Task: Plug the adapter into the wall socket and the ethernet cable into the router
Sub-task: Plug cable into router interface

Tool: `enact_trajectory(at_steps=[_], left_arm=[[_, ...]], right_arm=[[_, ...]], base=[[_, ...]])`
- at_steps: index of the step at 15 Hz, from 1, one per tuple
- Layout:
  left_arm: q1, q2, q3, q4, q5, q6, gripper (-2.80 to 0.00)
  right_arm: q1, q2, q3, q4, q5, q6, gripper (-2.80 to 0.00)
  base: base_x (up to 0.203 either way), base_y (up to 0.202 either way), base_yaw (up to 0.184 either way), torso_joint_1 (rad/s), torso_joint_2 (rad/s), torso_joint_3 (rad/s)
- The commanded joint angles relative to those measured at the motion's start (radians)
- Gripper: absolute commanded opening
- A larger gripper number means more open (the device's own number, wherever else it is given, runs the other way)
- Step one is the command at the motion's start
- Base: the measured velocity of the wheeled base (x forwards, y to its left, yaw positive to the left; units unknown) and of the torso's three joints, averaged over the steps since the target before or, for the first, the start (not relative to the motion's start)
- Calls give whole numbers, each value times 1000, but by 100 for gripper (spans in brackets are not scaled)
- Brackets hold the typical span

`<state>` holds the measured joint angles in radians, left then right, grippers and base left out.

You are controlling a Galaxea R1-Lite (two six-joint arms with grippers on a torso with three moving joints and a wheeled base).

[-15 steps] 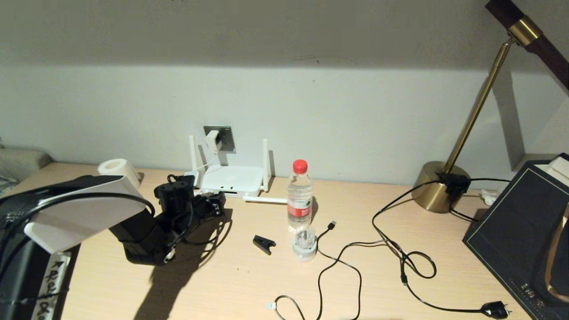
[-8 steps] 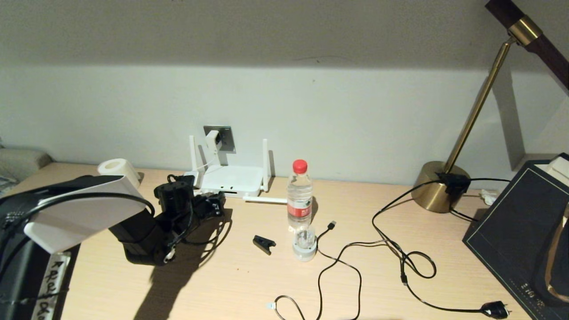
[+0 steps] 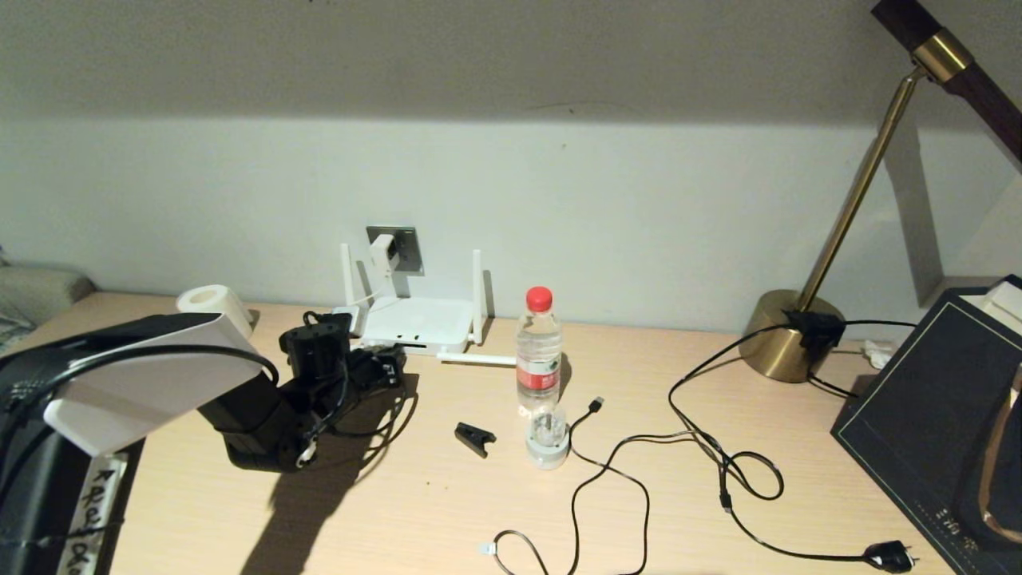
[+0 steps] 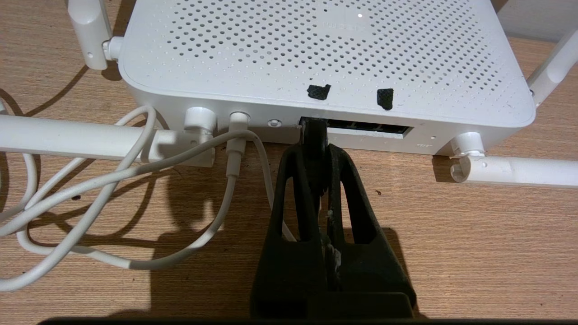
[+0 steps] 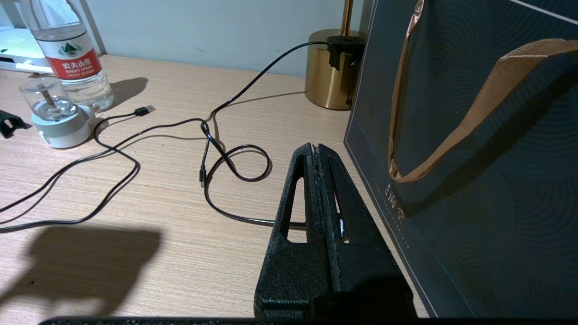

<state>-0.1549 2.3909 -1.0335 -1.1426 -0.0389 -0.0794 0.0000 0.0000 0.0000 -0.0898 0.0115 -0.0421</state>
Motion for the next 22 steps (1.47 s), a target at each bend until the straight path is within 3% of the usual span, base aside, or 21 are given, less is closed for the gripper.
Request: enact_trajectory(at_steps=[1, 22], left_arm=[[0, 5, -11, -8, -1, -1, -280], [0, 40, -39, 0, 0, -2, -280]], right_arm=[[0, 2, 34, -1, 1, -1, -280], [0, 2, 34, -1, 1, -1, -280]], base=[[0, 0, 0, 0, 0, 0], [0, 0, 0, 0, 0, 0]])
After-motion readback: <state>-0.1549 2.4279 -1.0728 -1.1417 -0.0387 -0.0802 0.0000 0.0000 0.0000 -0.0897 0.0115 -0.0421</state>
